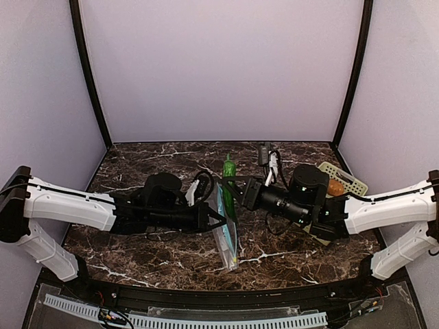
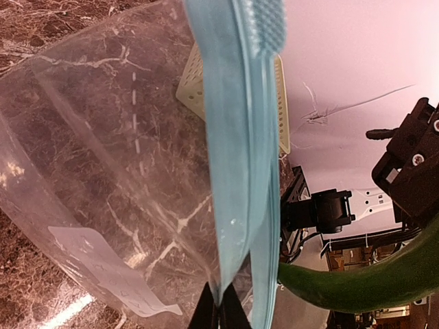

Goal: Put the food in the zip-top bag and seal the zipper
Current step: Place the fake vegetable in the zipper food storage bag.

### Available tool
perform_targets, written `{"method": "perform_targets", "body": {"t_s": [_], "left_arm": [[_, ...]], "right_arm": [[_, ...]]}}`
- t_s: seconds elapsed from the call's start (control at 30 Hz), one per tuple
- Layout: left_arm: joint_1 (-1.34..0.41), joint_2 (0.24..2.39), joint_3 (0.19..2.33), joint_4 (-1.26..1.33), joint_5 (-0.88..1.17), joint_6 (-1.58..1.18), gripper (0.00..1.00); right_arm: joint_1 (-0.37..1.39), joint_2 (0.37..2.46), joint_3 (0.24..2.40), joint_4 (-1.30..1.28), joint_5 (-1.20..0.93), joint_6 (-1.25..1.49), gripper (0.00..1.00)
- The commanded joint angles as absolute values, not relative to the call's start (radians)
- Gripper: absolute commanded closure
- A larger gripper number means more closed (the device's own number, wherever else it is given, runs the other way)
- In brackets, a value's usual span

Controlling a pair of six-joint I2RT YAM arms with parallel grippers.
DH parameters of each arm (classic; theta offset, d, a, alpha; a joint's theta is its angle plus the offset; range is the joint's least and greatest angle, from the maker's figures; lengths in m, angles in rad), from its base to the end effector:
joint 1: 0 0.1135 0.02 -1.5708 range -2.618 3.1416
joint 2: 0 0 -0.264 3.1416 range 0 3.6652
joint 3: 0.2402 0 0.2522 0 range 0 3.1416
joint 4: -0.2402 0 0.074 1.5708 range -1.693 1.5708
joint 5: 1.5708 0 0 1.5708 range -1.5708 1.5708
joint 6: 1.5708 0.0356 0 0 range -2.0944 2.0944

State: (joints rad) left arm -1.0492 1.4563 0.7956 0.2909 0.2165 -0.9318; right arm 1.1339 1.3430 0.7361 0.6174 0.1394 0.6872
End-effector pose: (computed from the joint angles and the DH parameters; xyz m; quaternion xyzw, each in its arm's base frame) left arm 0.1536 -0.2825 0.2335 0.1091 0.8152 -0.5187 0.2334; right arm 0.1336 0.2743 0.2814 -0.1071 0.6952 0.5300 0.4736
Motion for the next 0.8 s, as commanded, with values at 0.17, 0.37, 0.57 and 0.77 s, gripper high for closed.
{"method": "perform_targets", "body": {"t_s": [0.17,0.37,0.57,0.77], "left_arm": [[-1.051,1.418,0.773,0.296,0.199,-0.937,0.99],[-1.051,1.407,0.772,0.3,0.193,-0.94,0.99],[-1.051,1.39,0.768,0.301,0.188,-0.946,0.99],[-1.051,1.375,0.759,0.307,0.183,-0.95,0.99]], "right_arm": [[1.149,1.341,0.818,0.642,0.143,0.65,1.0],[1.15,1.362,0.813,0.626,0.154,0.645,1.0],[1.159,1.39,0.77,0.635,0.167,0.656,1.0],[1.174,1.402,0.733,0.623,0.189,0.655,1.0]]}}
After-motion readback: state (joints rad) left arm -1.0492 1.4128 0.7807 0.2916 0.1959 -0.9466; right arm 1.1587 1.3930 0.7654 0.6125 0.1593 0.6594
